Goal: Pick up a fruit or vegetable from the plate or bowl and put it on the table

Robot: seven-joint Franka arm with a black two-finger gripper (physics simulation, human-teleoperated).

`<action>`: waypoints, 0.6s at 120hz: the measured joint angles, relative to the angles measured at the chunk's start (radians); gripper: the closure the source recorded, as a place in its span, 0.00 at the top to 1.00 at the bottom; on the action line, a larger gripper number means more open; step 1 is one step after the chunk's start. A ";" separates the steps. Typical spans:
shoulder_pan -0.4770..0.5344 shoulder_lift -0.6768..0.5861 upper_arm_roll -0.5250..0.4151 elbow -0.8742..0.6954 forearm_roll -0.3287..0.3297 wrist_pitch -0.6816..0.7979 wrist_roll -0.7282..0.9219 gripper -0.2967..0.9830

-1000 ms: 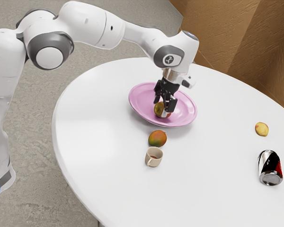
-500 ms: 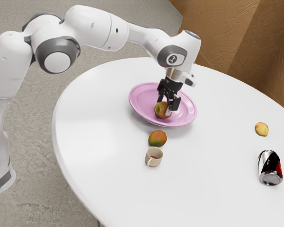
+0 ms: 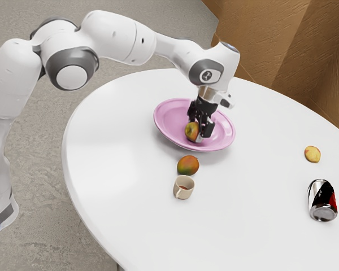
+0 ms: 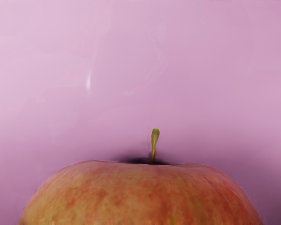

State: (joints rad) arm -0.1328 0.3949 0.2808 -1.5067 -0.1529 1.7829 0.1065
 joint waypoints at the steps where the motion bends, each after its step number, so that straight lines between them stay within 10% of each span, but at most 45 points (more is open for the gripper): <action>1: 0.000 -0.001 0.000 0.000 0.000 0.000 0.000 0.51; 12: -0.005 -0.021 -0.001 0.001 0.005 -0.001 -0.002 0.40; 72: -0.160 -0.060 -0.006 0.224 0.038 -0.091 -0.010 0.46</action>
State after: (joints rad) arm -0.2927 0.3352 0.2745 -1.2822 -0.1150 1.6916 0.0967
